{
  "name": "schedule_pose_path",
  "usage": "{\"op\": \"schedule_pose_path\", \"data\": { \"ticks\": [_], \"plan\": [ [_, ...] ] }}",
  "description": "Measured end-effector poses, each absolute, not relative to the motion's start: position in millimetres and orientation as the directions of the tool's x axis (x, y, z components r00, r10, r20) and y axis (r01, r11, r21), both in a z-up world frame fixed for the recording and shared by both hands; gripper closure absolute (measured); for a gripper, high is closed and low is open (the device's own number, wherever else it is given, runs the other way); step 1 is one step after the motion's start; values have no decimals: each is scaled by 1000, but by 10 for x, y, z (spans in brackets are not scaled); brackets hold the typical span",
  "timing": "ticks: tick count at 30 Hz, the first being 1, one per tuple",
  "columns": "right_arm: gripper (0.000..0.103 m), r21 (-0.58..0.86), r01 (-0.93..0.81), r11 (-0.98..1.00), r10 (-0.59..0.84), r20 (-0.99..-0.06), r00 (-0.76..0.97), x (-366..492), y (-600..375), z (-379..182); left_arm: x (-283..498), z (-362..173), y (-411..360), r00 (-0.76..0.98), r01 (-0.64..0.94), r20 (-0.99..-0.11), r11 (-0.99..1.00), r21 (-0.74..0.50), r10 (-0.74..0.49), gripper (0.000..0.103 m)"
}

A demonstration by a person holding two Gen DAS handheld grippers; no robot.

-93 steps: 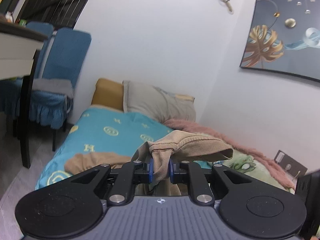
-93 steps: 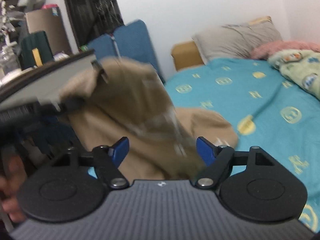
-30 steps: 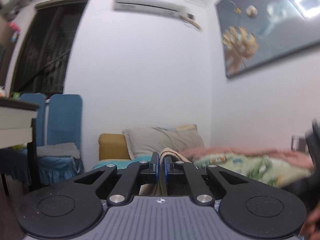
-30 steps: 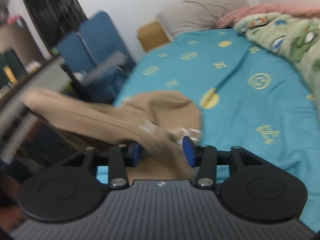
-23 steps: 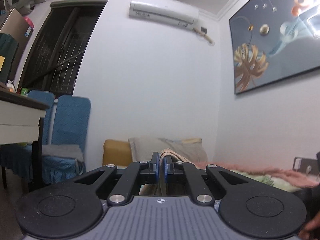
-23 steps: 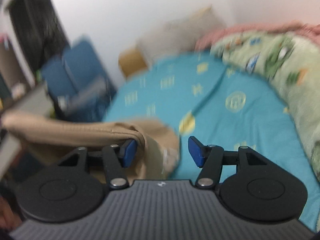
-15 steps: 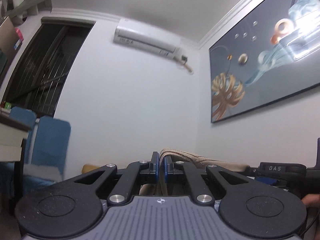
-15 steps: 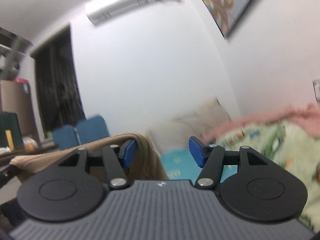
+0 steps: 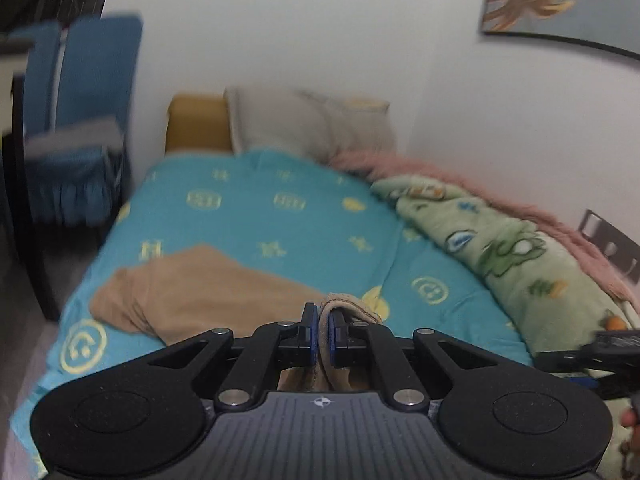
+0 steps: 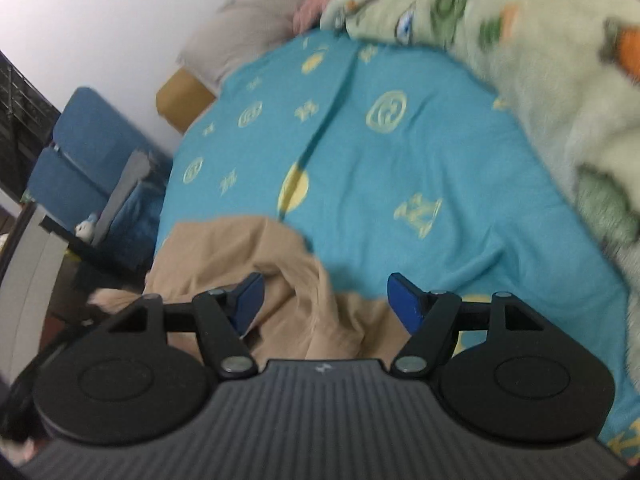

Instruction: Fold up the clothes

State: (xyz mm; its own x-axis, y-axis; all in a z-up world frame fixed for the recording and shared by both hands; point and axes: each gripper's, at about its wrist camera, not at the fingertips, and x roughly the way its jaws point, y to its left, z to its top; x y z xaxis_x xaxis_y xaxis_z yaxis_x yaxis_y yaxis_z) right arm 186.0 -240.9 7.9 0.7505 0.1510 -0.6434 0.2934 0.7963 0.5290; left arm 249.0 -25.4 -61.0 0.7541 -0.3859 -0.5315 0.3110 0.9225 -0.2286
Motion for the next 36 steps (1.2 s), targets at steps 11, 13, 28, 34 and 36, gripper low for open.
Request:
{"op": "schedule_pose_path", "data": {
  "ticks": [11,13,28,34,36],
  "plan": [
    [56,339,128,932,156,-693,704,2488,-1855,-162,2806,-632,179,736,195,-589,938,-287,-333,66],
    [57,289,147,946,118,-731,672,2591,-1805,-304,2715,-598,182,739,201,-583,937,-286,-337,65],
    [91,448,185,875,89,-524,847,2047,-2134,186,2451,-721,-291,731,420,-549,901,-107,-406,63],
    [91,495,148,856,109,-453,885,1770,-2239,351,2299,-907,-660,762,475,-555,870,131,-332,60],
    [91,491,136,860,113,-444,889,1747,-2209,358,2336,-998,-786,768,476,-563,860,183,-306,60]
  ]
}}
